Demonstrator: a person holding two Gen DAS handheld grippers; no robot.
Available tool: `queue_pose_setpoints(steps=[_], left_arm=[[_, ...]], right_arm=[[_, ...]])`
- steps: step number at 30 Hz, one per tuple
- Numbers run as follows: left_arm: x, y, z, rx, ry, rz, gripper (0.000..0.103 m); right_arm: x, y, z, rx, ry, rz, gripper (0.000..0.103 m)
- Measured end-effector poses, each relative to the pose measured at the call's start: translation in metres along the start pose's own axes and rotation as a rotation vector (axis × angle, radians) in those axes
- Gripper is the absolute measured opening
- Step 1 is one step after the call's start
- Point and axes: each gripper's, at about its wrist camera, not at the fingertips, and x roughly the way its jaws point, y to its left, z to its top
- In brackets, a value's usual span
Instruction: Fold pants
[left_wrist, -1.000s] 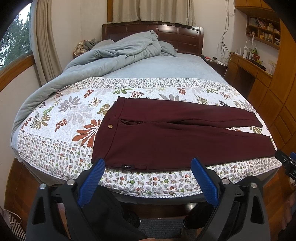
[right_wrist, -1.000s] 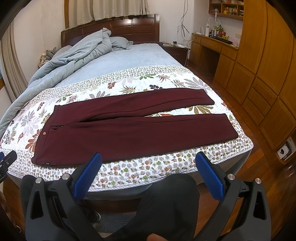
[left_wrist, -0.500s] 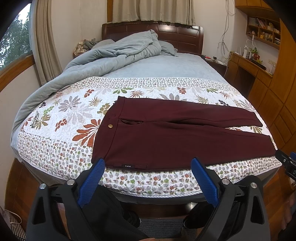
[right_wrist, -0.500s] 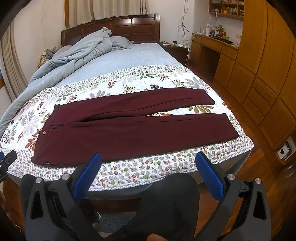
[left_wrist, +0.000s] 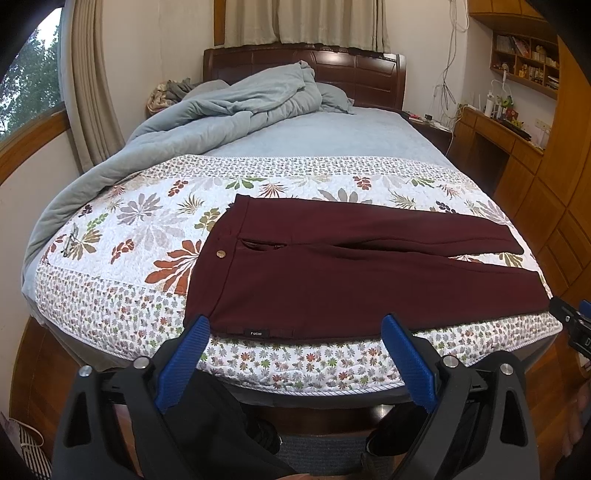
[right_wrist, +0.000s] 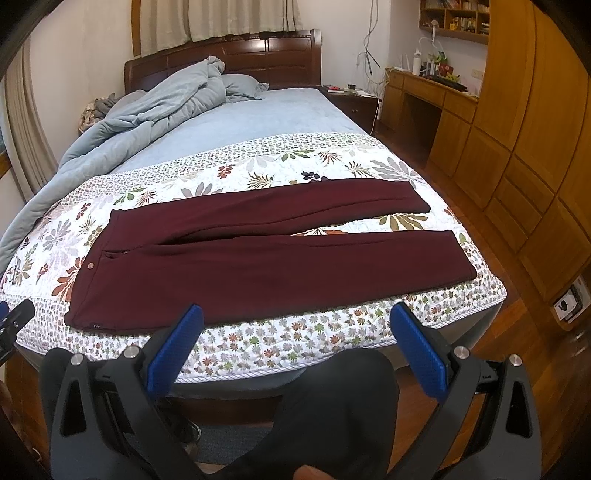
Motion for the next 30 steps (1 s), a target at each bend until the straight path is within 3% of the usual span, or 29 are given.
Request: queue_pose_setpoints(steps=[30], left_arm=[[0.0025, 0.0006, -0.0001, 0.000, 0.011, 0.001, 0.095]], right_arm=[[0.0022, -0.0004, 0.0000, -0.002, 0.018, 0.001, 0.101]])
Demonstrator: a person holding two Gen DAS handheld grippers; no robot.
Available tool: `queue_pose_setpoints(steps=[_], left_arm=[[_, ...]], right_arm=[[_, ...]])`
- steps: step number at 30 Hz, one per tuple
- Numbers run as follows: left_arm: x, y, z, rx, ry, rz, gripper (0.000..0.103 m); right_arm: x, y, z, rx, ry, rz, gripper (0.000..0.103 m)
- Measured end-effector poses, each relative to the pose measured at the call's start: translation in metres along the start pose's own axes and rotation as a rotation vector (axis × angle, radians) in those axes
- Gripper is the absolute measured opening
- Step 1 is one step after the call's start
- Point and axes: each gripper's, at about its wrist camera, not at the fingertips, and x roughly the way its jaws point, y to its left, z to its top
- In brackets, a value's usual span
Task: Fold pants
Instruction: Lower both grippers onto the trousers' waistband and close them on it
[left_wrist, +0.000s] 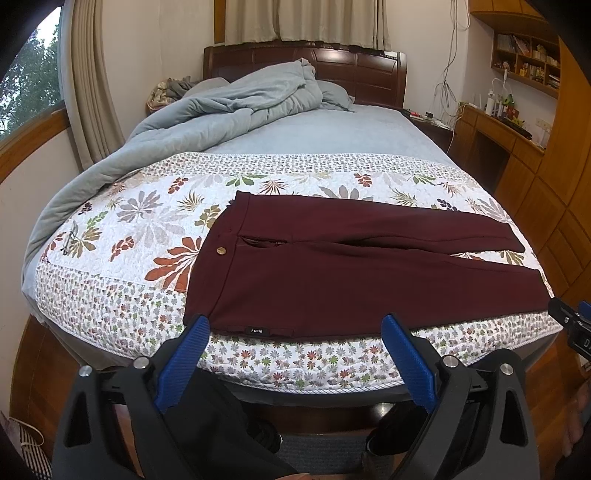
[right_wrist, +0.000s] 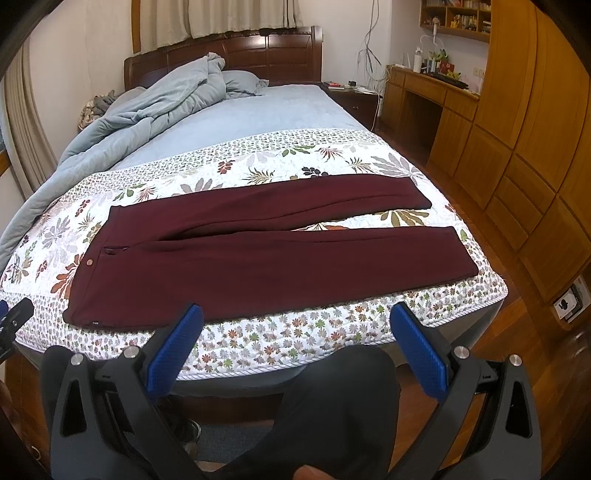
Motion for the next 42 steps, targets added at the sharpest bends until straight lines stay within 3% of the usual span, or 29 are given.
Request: queue_pose_setpoints(steps=[10, 12, 14, 15, 16, 18, 20, 25, 27, 28, 31, 33, 36, 39, 42], left_arm=[[0.013, 0.000, -0.001, 0.023, 0.020, 0.012, 0.095], [0.026, 0.000, -0.003, 0.066, 0.050, -0.049, 0.095], [0.049, 0.009, -0.004, 0.081, 0.120, -0.242, 0.095], [0.062, 0.016, -0.004, 0.078, 0.164, -0.309, 0.095], [0.079, 0.023, -0.003, 0.093, 0.219, -0.329, 0.095], [0.111, 0.040, 0.004, 0.155, 0.273, -0.257, 0.095], [0.137, 0.060, 0.016, 0.178, 0.314, -0.242, 0.095], [0.217, 0.141, 0.086, -0.004, 0.394, -0.308, 0.095], [0.246, 0.167, 0.117, -0.080, 0.365, -0.335, 0.095], [0.263, 0.184, 0.139, -0.116, 0.308, -0.352, 0.095], [0.310, 0.211, 0.181, -0.160, 0.227, -0.326, 0.095], [0.354, 0.215, 0.201, -0.141, 0.254, -0.316, 0.095], [0.405, 0.209, 0.215, -0.120, 0.314, -0.314, 0.095], [0.449, 0.201, 0.215, -0.053, 0.366, -0.302, 0.095], [0.477, 0.191, 0.211, 0.000, 0.421, -0.338, 0.095]], right_arm=[[0.012, 0.002, -0.001, -0.012, 0.016, -0.003, 0.101], [0.017, 0.003, 0.000, -0.038, 0.006, 0.011, 0.101], [0.022, 0.001, 0.004, -0.065, -0.012, 0.057, 0.101], [0.028, -0.001, 0.007, -0.093, -0.033, 0.101, 0.101], [0.033, -0.002, 0.010, -0.114, -0.040, 0.118, 0.101], [0.056, -0.001, 0.018, -0.198, 0.007, 0.102, 0.101], [0.077, -0.003, 0.023, -0.238, 0.045, 0.089, 0.101], [0.113, -0.007, 0.036, -0.231, 0.083, 0.134, 0.101], [0.130, -0.006, 0.039, -0.208, 0.117, 0.168, 0.101], [0.143, -0.006, 0.041, -0.192, 0.156, 0.190, 0.101], [0.172, -0.004, 0.045, -0.146, 0.254, 0.300, 0.101], [0.186, -0.006, 0.049, -0.123, 0.286, 0.351, 0.101], [0.205, -0.012, 0.061, -0.108, 0.311, 0.346, 0.101], [0.224, -0.021, 0.075, -0.073, 0.338, 0.355, 0.101], [0.238, -0.037, 0.088, -0.057, 0.363, 0.398, 0.101]])
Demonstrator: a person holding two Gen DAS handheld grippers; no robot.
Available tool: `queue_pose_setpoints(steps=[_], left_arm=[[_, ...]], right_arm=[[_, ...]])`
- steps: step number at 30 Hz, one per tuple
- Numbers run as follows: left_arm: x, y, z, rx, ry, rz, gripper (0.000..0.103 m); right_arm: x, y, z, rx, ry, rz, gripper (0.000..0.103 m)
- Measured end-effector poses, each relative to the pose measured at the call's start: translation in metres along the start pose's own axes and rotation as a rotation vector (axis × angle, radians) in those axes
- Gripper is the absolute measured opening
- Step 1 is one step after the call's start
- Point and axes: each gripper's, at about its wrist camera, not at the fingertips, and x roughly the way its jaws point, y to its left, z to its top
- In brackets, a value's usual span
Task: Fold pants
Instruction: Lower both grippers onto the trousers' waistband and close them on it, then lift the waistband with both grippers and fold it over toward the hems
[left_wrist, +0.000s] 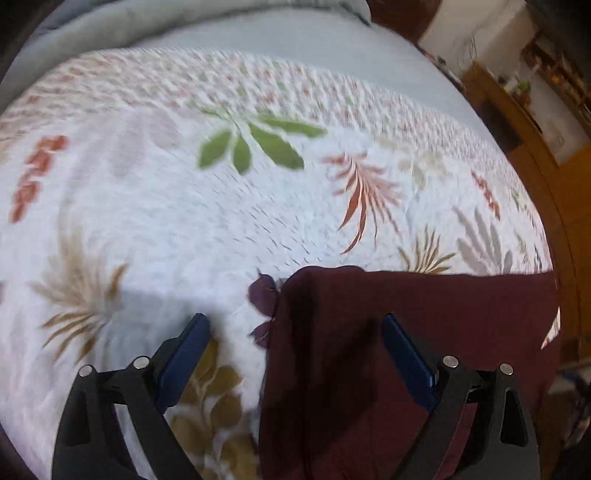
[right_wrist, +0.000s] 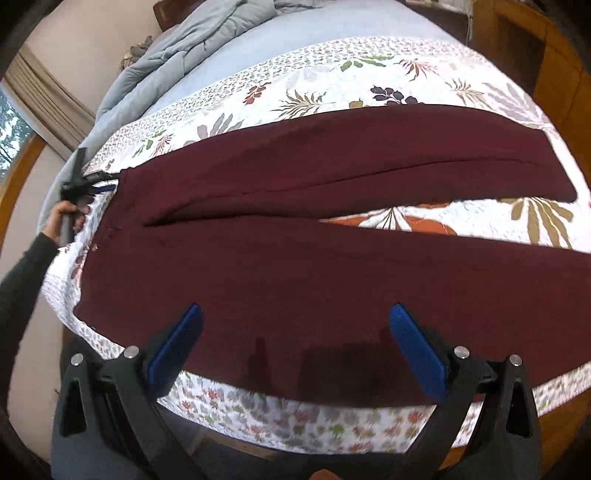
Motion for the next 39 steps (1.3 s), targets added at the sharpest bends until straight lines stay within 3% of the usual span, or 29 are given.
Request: queue_pose_setpoints(steps=[5, 9, 15, 18, 28, 29, 31, 33, 35, 36, 37, 38, 39], left_arm=[[0.007, -0.015, 0.006, 0.128, 0.024, -0.033, 0.093], [0.010, -0.025, 0.010, 0.159, 0.057, -0.071, 0.093], [0.026, -0.032, 0.013, 0.160, 0.106, -0.024, 0.094], [0.029, -0.038, 0.012, 0.166, 0.099, 0.007, 0.095], [0.033, -0.040, 0.017, 0.108, 0.095, 0.018, 0.092], [0.033, -0.040, 0.018, 0.102, 0.088, 0.013, 0.083], [0.030, -0.038, 0.021, 0.083, 0.068, 0.014, 0.051], [0.030, -0.037, 0.020, 0.075, 0.067, -0.007, 0.042], [0.029, -0.036, 0.018, 0.074, 0.068, -0.001, 0.038], [0.028, -0.036, 0.018, 0.069, 0.068, -0.001, 0.036], [0.027, -0.036, 0.018, 0.064, 0.067, 0.001, 0.030], [0.026, -0.036, 0.018, 0.056, 0.066, -0.005, 0.027], [0.024, -0.036, 0.018, 0.056, 0.063, -0.004, 0.024]], right_arm=[[-0.011, -0.066, 0.039, 0.057, 0.005, 0.087, 0.101], [-0.022, -0.173, 0.079, 0.230, 0.019, 0.140, 0.101], [-0.044, -0.319, 0.139, 0.394, -0.044, 0.039, 0.101], [-0.023, -0.366, 0.158, 0.427, -0.013, 0.026, 0.101], [0.042, -0.388, 0.206, 0.237, 0.127, 0.082, 0.101], [0.044, -0.386, 0.207, 0.209, 0.141, 0.090, 0.101], [0.045, -0.385, 0.208, 0.192, 0.148, 0.131, 0.101], [0.045, -0.378, 0.205, 0.179, 0.159, 0.197, 0.098], [0.048, -0.377, 0.203, 0.159, 0.166, 0.176, 0.092], [0.048, -0.378, 0.204, 0.163, 0.161, 0.168, 0.075], [0.044, -0.381, 0.203, 0.172, 0.149, 0.155, 0.044], [0.041, -0.385, 0.202, 0.190, 0.139, 0.155, 0.027], [0.036, -0.389, 0.201, 0.208, 0.131, 0.157, 0.024]])
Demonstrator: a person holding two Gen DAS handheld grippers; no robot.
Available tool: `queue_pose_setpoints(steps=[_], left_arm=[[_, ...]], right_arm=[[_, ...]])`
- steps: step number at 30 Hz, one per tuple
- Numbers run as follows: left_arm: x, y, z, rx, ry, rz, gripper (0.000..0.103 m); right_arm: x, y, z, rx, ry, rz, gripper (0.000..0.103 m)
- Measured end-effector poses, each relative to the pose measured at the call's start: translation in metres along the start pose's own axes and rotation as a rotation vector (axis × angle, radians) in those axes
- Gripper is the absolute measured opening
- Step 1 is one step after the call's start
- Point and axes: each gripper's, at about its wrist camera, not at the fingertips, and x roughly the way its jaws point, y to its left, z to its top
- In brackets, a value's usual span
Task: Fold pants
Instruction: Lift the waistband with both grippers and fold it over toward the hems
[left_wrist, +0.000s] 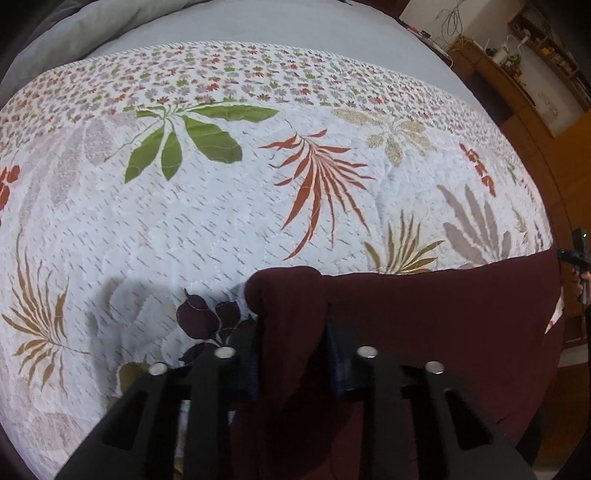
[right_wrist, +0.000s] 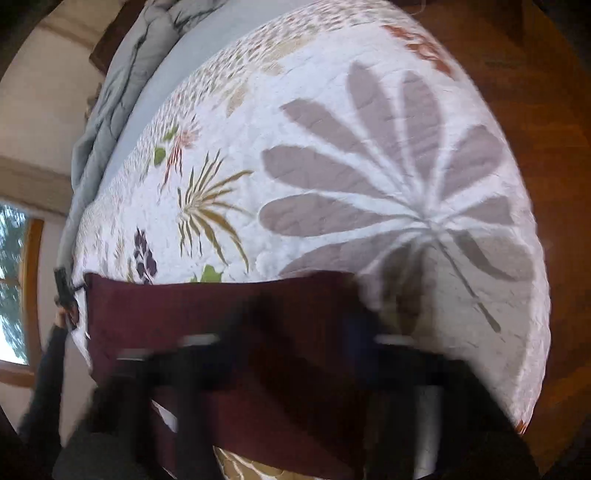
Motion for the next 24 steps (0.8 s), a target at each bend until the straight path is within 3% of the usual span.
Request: queue_pose_setpoints(steps=[5, 11, 18, 24], left_arm=[[-0.015, -0.004, -0.005, -0.016, -0.051, 0.018, 0.019], [-0.060, -0.014, -0.016, -0.027, -0.159, -0.014, 0.018], [-0.120, -0.040, -0.037, -0.004, -0.263, -0.074, 0.017], [-0.171, -0.054, -0.082, 0.017, -0.353, -0.125, 0.017]], right_arm=[[-0.008, 0.014, -0.002, -0.037, -0.043, -0.039, 0.021], [-0.042, 0.034, -0.013, -0.058, -0.127, -0.058, 0.020], [-0.089, 0.057, -0.046, -0.086, -0.218, -0.077, 0.020], [-0.124, 0.064, -0.096, -0.101, -0.309, -0.114, 0.020]])
